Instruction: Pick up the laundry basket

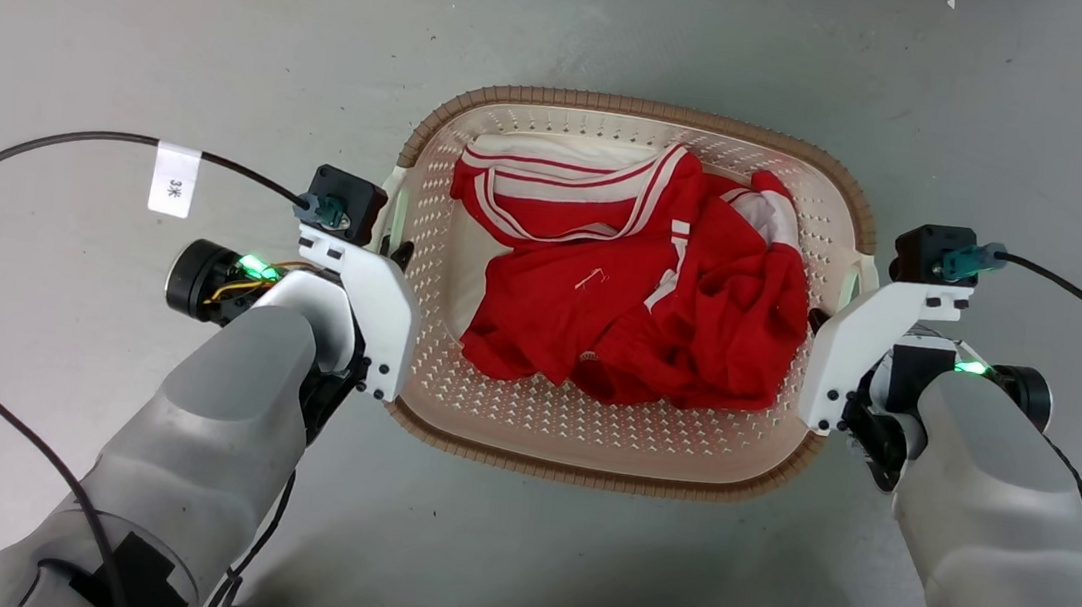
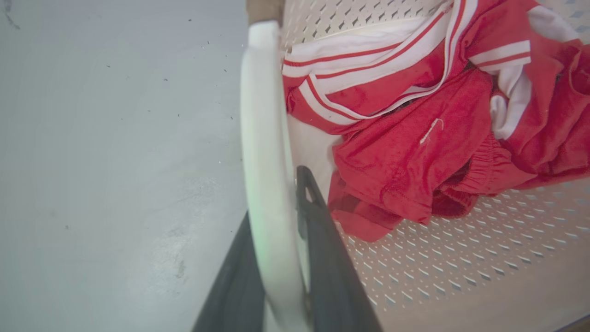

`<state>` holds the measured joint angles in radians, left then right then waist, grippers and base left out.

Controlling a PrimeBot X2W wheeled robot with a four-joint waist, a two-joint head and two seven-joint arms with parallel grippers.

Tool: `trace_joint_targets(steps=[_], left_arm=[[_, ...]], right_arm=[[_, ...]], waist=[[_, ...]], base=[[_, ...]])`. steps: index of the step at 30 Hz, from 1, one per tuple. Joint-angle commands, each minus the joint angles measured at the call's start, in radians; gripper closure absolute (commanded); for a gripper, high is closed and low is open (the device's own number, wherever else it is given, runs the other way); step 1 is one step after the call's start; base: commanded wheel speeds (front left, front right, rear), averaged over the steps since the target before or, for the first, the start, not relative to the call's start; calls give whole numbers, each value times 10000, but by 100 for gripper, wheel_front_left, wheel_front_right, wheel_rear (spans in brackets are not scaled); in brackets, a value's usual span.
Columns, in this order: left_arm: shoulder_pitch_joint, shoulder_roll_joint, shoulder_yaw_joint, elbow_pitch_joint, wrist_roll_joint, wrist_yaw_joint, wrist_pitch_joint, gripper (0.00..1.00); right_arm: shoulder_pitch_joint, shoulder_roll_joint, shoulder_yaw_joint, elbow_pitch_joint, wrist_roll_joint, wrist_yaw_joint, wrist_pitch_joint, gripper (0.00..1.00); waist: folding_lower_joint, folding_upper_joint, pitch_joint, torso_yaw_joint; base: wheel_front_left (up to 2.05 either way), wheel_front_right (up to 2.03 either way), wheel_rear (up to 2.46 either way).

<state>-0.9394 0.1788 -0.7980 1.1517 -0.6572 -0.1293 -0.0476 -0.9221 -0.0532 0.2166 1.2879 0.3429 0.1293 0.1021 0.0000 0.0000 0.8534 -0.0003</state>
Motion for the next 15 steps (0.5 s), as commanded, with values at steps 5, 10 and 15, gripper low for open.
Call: trace_joint_targets(steps=[5, 10, 15], left_arm=[[23, 6, -338, 54, -226, -8, 52, 100], [379, -83, -690, -67, -646, -10, 454, 100], [770, 113, -1275, -458, -1176, -16, 1240, 100]], right_arm=[[40, 38, 47, -1, -539, 25, 99, 100], [280, 38, -325, 1, -1411, 25, 518, 100], [496, 36, -902, -12, -2343, 25, 1304, 100]], waist=[[0, 0, -231, -10], [0, 0, -904, -14], [0, 0, -1962, -28]], base=[[0, 0, 0], [0, 0, 0], [0, 0, 0]])
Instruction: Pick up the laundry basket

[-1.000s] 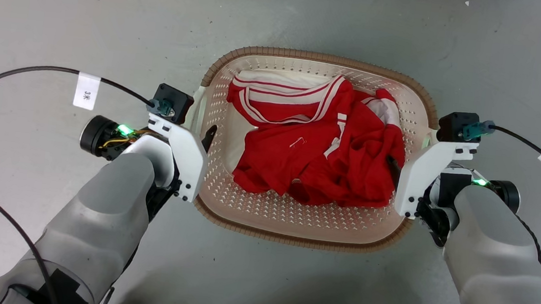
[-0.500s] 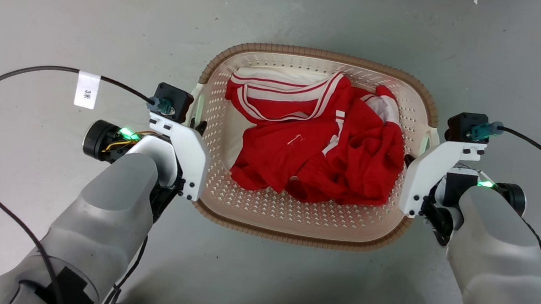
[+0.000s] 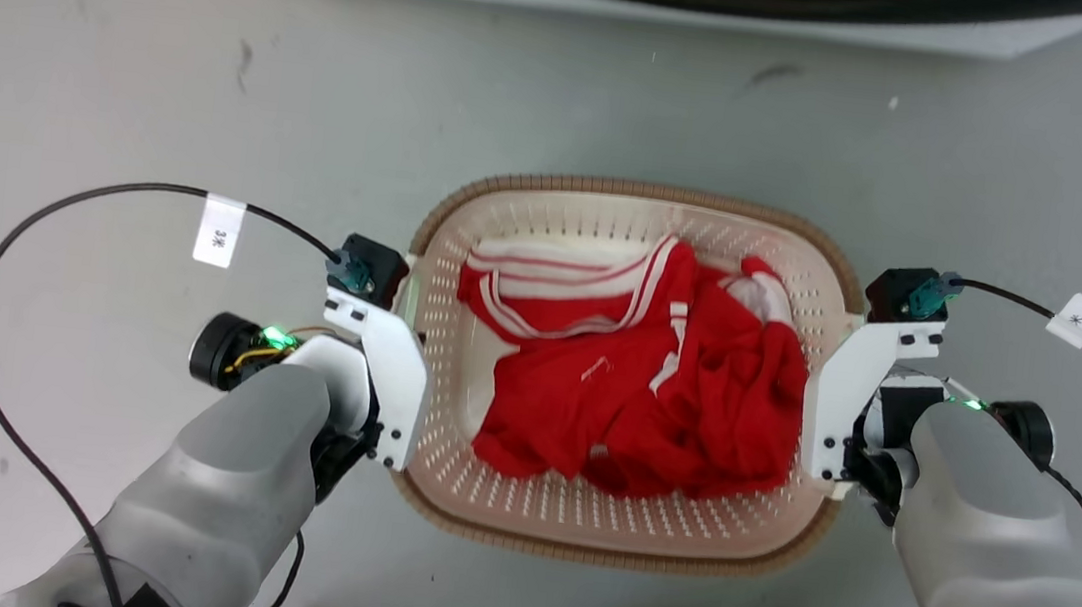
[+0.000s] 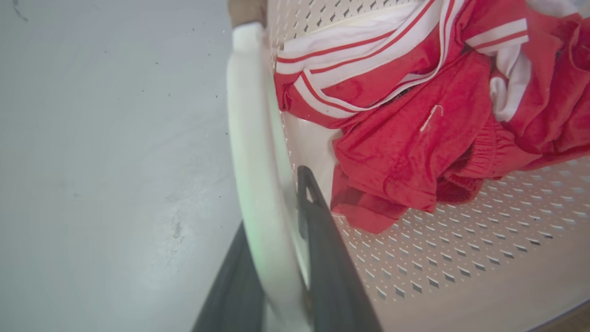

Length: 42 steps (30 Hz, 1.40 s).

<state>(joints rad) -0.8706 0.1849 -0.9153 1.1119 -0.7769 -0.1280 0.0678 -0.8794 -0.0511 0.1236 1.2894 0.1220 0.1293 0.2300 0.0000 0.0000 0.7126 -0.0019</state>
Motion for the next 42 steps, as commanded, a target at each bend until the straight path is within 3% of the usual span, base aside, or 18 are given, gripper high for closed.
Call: trace_joint_targets(steps=[1, 14, 24, 33, 42], left_arm=[[175, 110, -213, -136, -104, -31, 249, 100], [858, 671, -1695, -1435, -2065, -61, 2902, 100], [1329, 1037, -2700, -2002, -3140, -70, 3950, 100], [1852, 1238, -3062, -1891, -3920, -56, 4458, 100], [2003, 1258, -3283, -1866, -4355, -46, 4872, 100]], right_arm=[[146, 12, -60, -25, -261, 23, 197, 100], [837, -14, -173, -33, -780, 12, 2531, 100], [1336, -33, -331, -27, -959, 11, 3922, 100], [2066, -68, 165, -22, -263, 8, 4706, 100], [2250, -67, 691, -124, 453, 9, 5053, 100]], waist=[[0, 0, -815, -19], [0, 0, -3962, -105], [0, 0, -5821, 23], [0, 0, -6922, 42], [0, 0, -7284, 43]], base=[[0, 0, 0], [0, 0, 0], [0, 0, 0], [0, 0, 0], [0, 0, 0]])
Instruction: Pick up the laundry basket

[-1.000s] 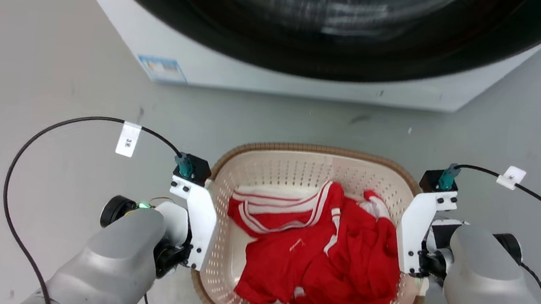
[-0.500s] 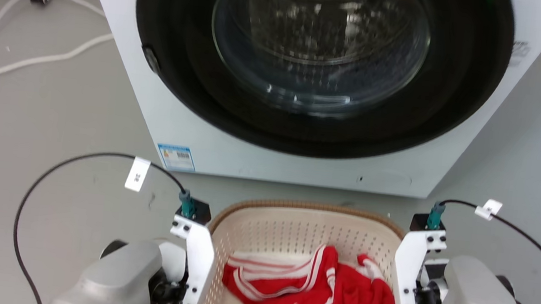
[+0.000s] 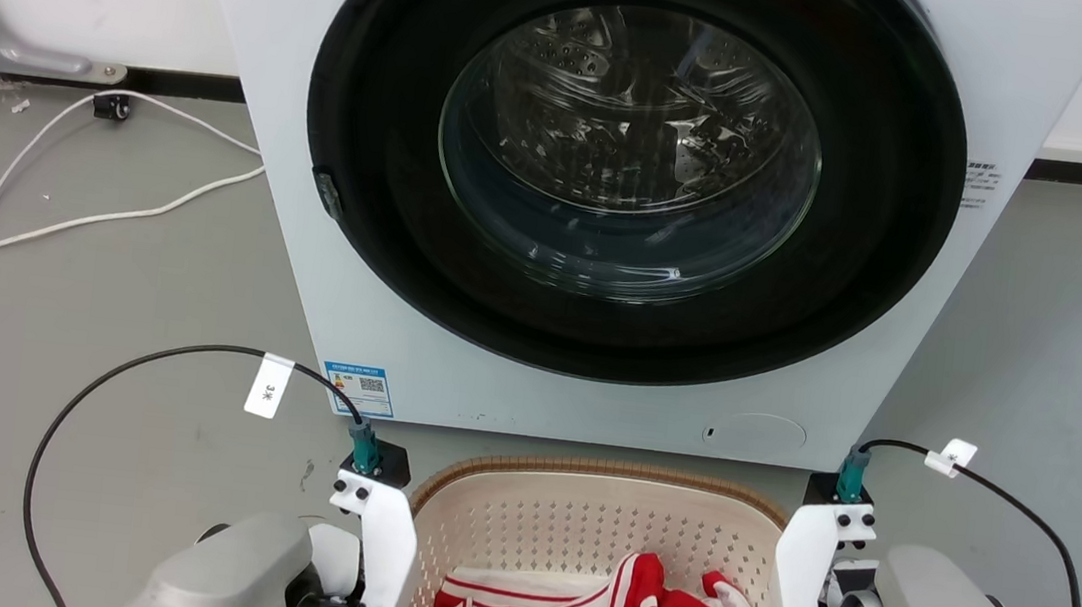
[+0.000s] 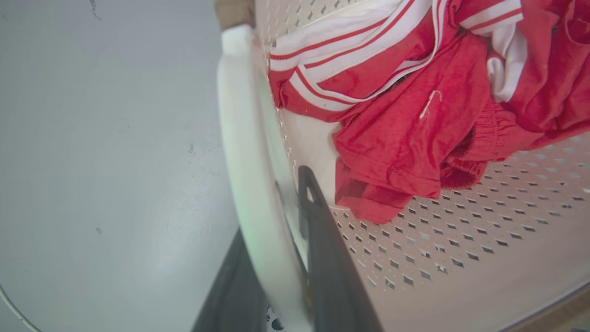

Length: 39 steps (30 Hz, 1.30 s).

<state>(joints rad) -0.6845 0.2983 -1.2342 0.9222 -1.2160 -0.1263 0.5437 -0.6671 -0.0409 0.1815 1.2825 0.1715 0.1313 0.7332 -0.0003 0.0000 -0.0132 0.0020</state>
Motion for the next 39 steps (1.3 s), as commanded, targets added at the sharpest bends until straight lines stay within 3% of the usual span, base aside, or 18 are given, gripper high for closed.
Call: trace_joint_targets(steps=[1, 39], left_arm=[[142, 120, -113, 29, -1, -63, 134, 100], [391, 136, -461, -194, -562, -88, 1151, 100]], right_arm=[[137, -168, 150, -54, 3, -10, 41, 100], [129, -143, 788, -21, 764, -7, 587, 100]], waist=[[3, 0, -52, 5], [3, 0, -529, 111]], base=[[0, 0, 0], [0, 0, 0]])
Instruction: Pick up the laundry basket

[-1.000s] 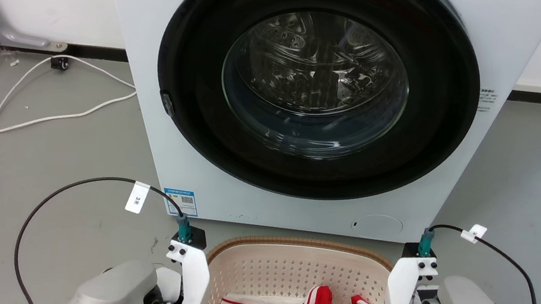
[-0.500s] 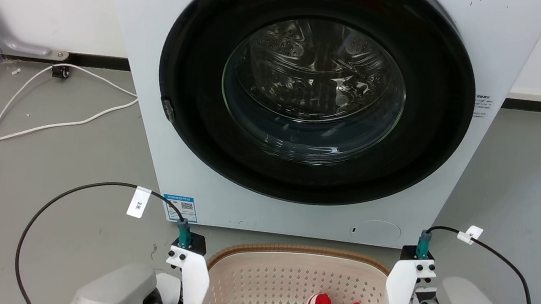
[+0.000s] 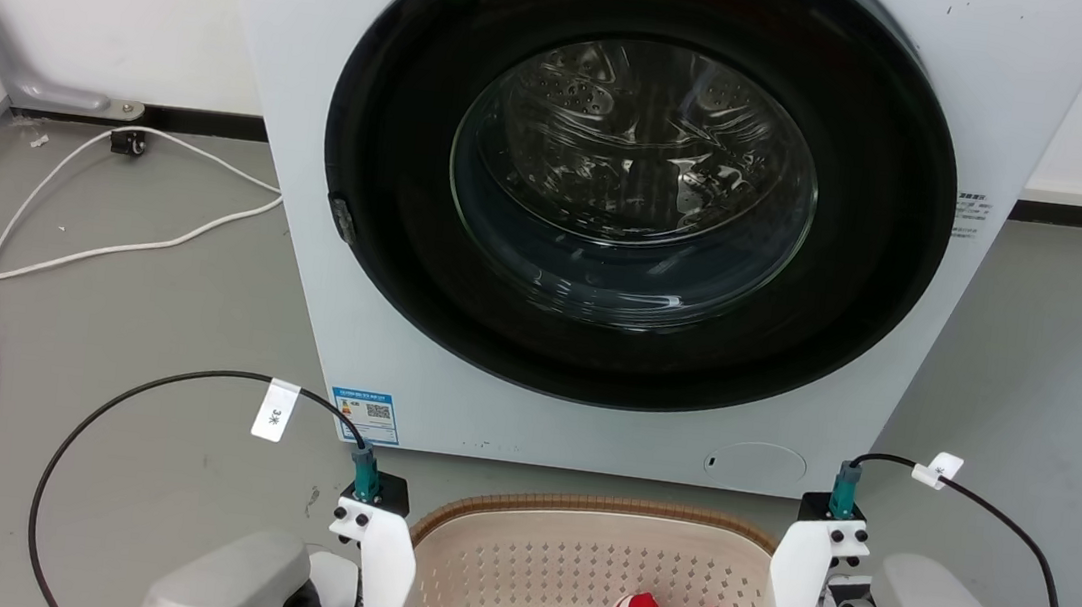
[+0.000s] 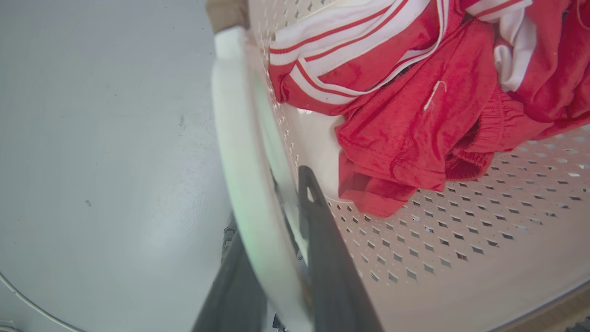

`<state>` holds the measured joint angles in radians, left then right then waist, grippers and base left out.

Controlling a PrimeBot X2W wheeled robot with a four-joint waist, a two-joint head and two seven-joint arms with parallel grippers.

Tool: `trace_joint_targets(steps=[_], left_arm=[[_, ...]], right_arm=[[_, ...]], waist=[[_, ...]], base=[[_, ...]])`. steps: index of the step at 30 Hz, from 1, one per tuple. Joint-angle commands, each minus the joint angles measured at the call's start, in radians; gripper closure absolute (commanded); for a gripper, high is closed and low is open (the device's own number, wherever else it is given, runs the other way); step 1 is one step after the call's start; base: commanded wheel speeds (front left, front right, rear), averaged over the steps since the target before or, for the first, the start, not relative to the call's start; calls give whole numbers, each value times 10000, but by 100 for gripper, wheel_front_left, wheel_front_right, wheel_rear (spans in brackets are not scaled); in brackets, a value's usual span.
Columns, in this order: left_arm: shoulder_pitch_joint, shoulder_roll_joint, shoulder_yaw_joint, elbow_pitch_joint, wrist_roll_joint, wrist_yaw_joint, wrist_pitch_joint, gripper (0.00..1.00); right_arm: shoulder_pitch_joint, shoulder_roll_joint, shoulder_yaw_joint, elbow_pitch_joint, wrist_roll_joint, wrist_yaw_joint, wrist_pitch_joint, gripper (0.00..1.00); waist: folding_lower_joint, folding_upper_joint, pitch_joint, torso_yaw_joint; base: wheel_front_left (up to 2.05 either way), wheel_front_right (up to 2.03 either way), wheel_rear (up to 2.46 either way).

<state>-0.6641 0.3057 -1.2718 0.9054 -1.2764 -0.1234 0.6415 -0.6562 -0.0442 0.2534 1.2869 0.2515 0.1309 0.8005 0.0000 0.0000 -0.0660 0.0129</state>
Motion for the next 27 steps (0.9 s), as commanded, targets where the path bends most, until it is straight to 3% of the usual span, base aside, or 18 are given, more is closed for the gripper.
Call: trace_joint_targets(steps=[1, 27], left_arm=[[183, 63, -84, -24, 46, -117, 166, 100], [282, 22, -115, 68, 94, -116, 268, 100]], right_arm=[[26, -109, 91, -65, -24, -3, -87, 100], [179, -111, 368, -34, 313, -2, -134, 100]], waist=[[0, 0, -2, 6], [0, 0, -90, -19]], base=[[0, 0, 0], [0, 0, 0]])
